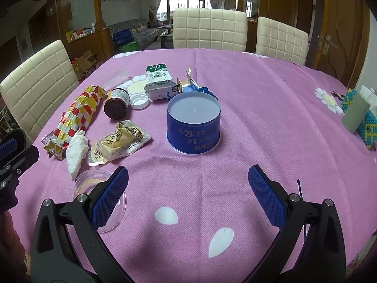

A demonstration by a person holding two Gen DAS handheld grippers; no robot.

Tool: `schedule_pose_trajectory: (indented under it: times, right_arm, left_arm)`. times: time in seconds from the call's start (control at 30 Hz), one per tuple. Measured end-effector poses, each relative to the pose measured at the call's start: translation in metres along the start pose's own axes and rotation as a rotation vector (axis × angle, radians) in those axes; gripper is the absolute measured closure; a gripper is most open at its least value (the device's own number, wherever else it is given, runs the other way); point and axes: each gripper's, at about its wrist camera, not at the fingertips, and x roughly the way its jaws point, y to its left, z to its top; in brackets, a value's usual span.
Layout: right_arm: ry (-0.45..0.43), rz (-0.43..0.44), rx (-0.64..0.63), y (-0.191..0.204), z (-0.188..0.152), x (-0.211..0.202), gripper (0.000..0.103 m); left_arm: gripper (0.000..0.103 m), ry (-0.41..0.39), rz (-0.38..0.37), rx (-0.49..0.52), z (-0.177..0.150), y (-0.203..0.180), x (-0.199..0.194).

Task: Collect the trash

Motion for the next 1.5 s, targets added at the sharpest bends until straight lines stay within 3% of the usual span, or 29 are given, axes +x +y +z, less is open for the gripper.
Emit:
schedule_pose_trajectory:
  times: [1.5]
  right_arm:
    - [0.008,0.006,-0.003,0.0055,-0.0035,0.0051,0.003]
  left_arm:
    - [0.006,0.016,-0.009,-0.002,-0.0056,-0.0018,0.0055]
